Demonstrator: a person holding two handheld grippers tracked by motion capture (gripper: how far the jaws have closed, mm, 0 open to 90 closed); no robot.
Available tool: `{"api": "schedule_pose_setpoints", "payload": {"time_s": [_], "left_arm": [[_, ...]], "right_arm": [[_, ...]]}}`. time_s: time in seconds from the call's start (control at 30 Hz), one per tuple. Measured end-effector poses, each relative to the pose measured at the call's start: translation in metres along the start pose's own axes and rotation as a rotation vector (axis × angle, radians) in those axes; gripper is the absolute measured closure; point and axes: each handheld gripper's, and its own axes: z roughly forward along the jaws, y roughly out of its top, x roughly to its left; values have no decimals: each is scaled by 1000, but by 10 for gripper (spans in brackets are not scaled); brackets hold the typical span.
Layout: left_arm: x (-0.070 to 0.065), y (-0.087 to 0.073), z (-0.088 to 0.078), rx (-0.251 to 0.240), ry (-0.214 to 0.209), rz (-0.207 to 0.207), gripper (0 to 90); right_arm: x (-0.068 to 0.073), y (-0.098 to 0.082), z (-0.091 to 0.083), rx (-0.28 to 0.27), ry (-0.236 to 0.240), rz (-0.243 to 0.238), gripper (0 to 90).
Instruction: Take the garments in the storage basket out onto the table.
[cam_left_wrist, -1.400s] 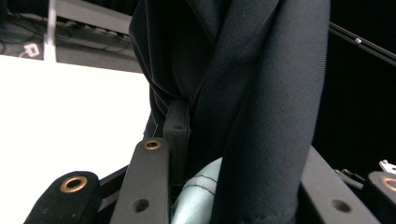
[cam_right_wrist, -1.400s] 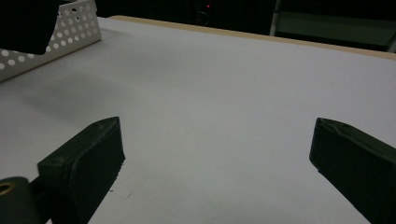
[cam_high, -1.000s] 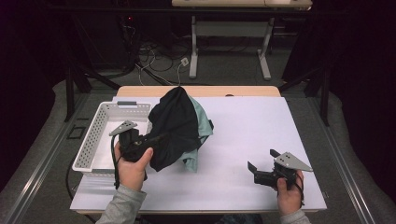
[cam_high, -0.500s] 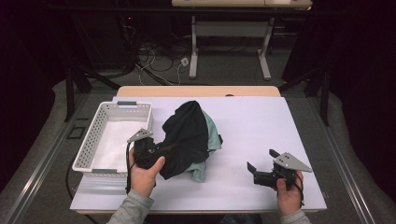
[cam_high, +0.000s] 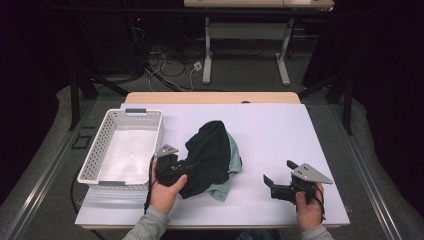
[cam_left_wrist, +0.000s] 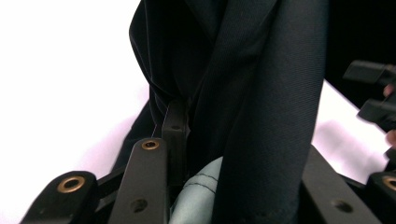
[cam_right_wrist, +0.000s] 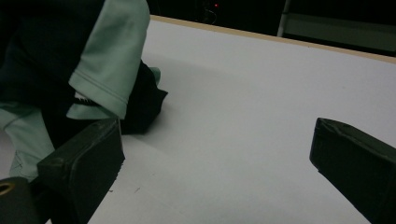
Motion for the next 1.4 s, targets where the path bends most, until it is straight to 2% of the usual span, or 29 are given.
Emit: {"api": "schedule_pose_setpoints", "payload": {"time_s": [0.2,0.23,0.37,0.47,0.77,0.87,1.0,1.1,1.13,1.2,1.23,1.27,1.33,1.4], "left_arm": [[0,-9,12,50,12,28,658],[0,-10,13,49,14,21,657],[2,-12,15,64,19,30,650],[3,-13,17,54,29,33,643],[3,-15,18,66,42,47,610],[3,-16,18,53,39,42,573],[3,-17,20,48,58,55,498],[3,-17,20,56,59,55,430],[3,-16,21,60,62,70,406],[3,-16,20,62,60,60,373],[2,-16,20,60,62,61,366],[2,-16,20,54,75,82,359],[0,-14,19,57,67,88,354],[0,-13,17,63,51,74,354]], "right_arm": [[-1,0,1,2,9,-3,25],[-1,0,1,2,10,-4,25],[-1,0,1,6,12,-4,25],[-1,0,1,8,13,-5,25],[-2,0,2,9,16,-4,25],[-1,0,2,11,16,-5,25],[-2,0,2,8,18,-4,25],[-2,0,1,8,19,-4,25],[-2,0,1,12,19,-2,25],[-2,0,1,11,21,-4,25],[-2,0,1,9,22,-3,25],[-2,0,1,8,22,-4,25],[-2,0,1,5,23,-7,25],[-2,0,1,5,23,-8,25]]}}
